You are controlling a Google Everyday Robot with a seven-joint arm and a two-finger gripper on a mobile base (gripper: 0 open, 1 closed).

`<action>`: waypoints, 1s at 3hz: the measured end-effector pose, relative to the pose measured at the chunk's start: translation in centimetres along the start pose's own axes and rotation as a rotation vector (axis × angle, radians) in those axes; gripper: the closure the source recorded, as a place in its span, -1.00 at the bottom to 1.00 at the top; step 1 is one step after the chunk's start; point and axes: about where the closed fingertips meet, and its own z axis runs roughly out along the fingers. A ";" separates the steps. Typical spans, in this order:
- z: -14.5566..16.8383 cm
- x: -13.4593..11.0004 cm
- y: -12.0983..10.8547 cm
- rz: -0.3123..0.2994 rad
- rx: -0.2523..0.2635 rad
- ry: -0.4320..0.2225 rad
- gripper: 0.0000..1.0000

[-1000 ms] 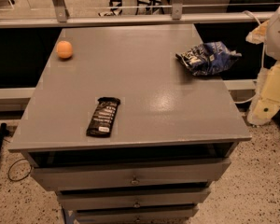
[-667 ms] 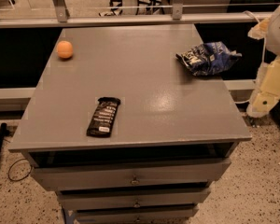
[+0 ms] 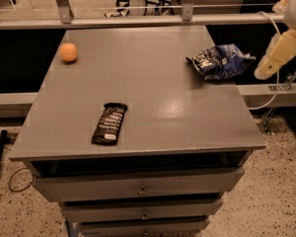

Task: Pick blue chip bag

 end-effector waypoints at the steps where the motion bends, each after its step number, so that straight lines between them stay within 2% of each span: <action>1: 2.7 0.8 -5.7 0.081 0.065 -0.075 -1.00; 2: 6.4 1.9 -8.5 0.183 0.062 -0.142 -1.00; 3: 9.6 2.3 -9.0 0.249 0.031 -0.190 -1.00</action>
Offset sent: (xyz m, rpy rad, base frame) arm 0.1420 -0.0629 -0.0547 0.3249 -0.0795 -0.2074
